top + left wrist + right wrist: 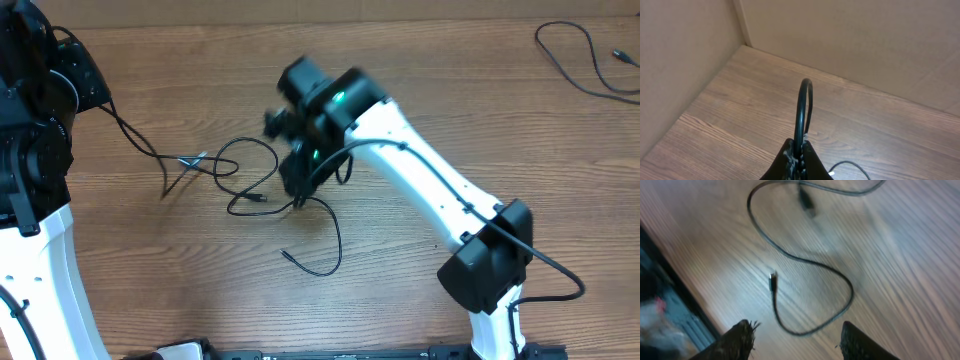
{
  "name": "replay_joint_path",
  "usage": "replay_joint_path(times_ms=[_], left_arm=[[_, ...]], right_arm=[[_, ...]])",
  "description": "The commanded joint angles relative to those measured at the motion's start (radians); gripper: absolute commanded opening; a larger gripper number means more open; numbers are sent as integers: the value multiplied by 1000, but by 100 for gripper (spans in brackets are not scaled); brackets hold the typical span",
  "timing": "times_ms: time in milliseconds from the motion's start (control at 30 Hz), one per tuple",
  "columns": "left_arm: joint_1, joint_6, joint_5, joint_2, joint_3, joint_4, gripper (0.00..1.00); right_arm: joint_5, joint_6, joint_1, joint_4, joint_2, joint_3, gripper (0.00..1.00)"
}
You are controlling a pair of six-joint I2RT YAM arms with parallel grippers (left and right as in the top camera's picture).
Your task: Untangle cables
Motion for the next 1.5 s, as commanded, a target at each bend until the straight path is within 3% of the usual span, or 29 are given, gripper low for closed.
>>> replay_joint_path(times_ms=[0,67,133,233,500,700,1000,1033,1067,1100,1133,1267,1467], left_arm=[[6,19,15,-9,6,3,4],[6,19,15,-9,6,-4,4],[6,27,15,-9,6,-11,4],[6,29,15,-9,6,-20,4],[6,29,15,-9,6,-36,4],[6,30,15,-9,6,-44,4],[6,30,14,-9,6,-45,4],[6,30,14,-9,6,-46,4],[6,30,14,-9,6,-45,4],[6,30,14,-9,6,-46,4],[6,30,14,-9,6,-46,4],[6,29,14,-9,6,-48,4],[6,29,15,-9,6,-52,4]], right_arm=[[-1,-288,50,80,-12,-169,55],[0,-344,65,161,-12,-255,56],[0,-387,75,247,-12,-327,69],[13,-427,82,381,-12,-401,75],[88,-488,102,608,-9,-419,89],[90,-501,109,673,13,-419,91],[86,-420,113,653,90,-420,85],[85,-417,113,651,98,-420,80],[86,-412,114,651,107,-420,60],[87,-397,114,653,113,-420,25],[90,-358,114,655,119,-420,4],[113,-229,114,620,100,-394,4],[94,-174,113,472,-21,-208,4]])
